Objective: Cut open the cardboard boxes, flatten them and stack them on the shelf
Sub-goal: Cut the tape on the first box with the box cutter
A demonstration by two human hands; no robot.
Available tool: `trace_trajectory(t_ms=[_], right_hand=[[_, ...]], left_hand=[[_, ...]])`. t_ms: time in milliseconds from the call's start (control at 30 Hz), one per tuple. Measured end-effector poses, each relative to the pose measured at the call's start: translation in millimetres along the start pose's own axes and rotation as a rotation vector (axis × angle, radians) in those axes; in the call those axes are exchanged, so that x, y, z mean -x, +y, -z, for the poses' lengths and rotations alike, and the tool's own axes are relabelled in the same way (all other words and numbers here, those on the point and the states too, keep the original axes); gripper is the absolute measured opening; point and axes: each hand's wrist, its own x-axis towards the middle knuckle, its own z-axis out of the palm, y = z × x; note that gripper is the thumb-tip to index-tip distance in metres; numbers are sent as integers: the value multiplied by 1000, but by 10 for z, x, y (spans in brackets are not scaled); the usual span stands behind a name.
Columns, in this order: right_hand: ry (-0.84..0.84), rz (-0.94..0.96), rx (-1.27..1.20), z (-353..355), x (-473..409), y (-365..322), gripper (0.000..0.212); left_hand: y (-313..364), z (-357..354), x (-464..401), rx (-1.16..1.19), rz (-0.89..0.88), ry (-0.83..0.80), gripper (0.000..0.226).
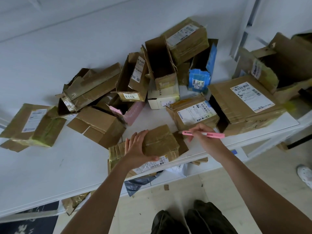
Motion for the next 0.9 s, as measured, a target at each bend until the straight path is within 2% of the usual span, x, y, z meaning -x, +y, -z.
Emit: trace_trajectory(t_ms=[267,433,500,600,667,767,833,900], right_hand=[[-13,-68,-24,-186,78,76,15],[-106,-59,51,-45,194,87,13],[-50,1,59,-4,239,85,12],[148,149,102,51,263,100,5],[254,204,334,78,270,135,7],[349,279,875,115,267,237,7],[283,191,1098,100,233,291,8],[226,3,1225,34,168,330,21]], left_hand=[[8,-4,15,-9,-5,7,115],[5,-1,13,3,1,10,114],[4,-3,7,-1,7,17,114],[4,-4,13,-4,8,19,114],[6,-2,25,0,4,23,115],[24,16,32,3,-2,28,114],[45,26,38,-2,-1,25,114],[60,37,46,-2,8,19,114]])
